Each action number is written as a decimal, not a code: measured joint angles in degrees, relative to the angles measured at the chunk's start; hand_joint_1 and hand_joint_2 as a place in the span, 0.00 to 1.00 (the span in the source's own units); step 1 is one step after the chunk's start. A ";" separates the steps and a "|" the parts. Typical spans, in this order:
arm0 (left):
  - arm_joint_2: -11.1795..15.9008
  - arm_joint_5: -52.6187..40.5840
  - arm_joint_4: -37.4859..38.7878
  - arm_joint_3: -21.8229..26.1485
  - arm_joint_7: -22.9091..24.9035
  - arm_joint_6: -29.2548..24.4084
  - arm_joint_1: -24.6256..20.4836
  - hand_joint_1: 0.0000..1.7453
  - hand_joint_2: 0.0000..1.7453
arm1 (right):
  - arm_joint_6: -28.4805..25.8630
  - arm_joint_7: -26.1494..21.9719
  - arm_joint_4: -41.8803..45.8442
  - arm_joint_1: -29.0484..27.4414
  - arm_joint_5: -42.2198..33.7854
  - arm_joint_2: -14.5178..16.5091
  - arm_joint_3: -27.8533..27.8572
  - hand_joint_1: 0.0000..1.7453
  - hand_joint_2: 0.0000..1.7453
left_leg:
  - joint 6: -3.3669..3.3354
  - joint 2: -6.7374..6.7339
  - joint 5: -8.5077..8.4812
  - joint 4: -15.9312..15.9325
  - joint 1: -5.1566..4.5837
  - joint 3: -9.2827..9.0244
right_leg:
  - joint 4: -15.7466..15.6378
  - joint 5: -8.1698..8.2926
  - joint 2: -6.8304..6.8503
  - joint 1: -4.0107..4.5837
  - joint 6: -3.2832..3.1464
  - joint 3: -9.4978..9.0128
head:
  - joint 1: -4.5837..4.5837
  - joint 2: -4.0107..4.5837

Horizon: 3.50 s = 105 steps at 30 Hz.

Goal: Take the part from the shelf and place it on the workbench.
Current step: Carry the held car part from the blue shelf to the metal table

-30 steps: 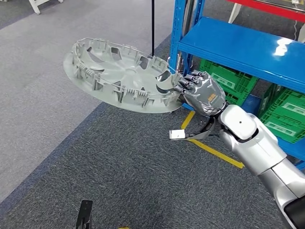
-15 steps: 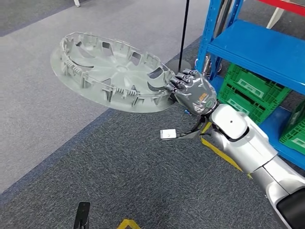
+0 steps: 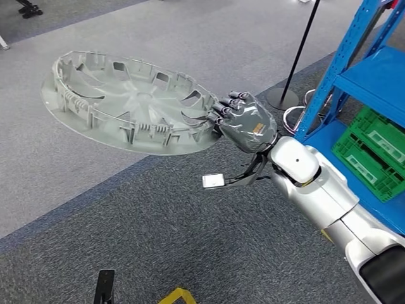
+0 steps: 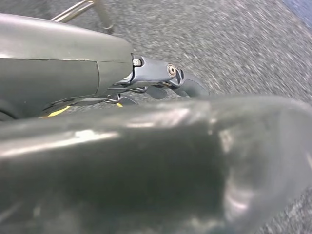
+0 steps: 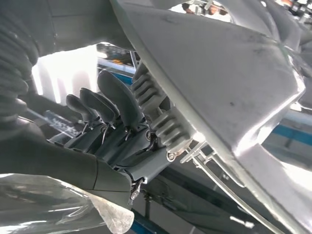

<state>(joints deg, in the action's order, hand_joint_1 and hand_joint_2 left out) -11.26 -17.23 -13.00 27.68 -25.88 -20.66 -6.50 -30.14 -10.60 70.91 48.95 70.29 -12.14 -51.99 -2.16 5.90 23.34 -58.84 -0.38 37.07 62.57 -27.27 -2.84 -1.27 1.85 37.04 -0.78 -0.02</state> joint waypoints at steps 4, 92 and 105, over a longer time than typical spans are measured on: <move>-0.02 0.13 0.00 0.14 -0.13 -0.08 0.40 0.00 0.00 | 0.00 0.05 -0.09 0.20 -0.17 0.57 -0.01 1.00 1.00 | 1.33 2.27 -0.33 -0.27 0.67 1.03 | -3.68 0.67 -0.79 0.14 -0.29 -2.07 | -0.03 0.00; 0.01 0.19 0.00 2.20 -1.74 1.91 1.73 0.00 0.00 | 1.07 -2.03 -4.28 2.96 -2.51 8.53 -6.63 1.00 1.00 | 0.17 -0.23 0.92 -0.22 0.79 -0.12 | -0.25 -0.38 -0.38 0.38 0.04 -0.13 | 0.27 0.00; 0.19 0.18 0.02 2.31 -1.74 1.97 2.02 0.00 0.00 | 1.07 -2.07 -4.42 2.96 -2.68 8.68 -6.87 1.00 1.00 | 3.17 -6.04 4.37 -12.08 1.13 5.89 | -4.63 -0.80 6.10 0.37 -1.56 -4.07 | -0.70 0.00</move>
<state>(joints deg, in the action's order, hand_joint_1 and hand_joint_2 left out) -11.08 -17.05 -12.98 29.99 -27.63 -18.69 -4.47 -29.07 -12.67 66.49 51.91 67.61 -3.45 -58.86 1.01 -0.14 27.71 -70.91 0.75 42.95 57.94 -28.07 3.26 -0.91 0.29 32.97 -1.48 -0.02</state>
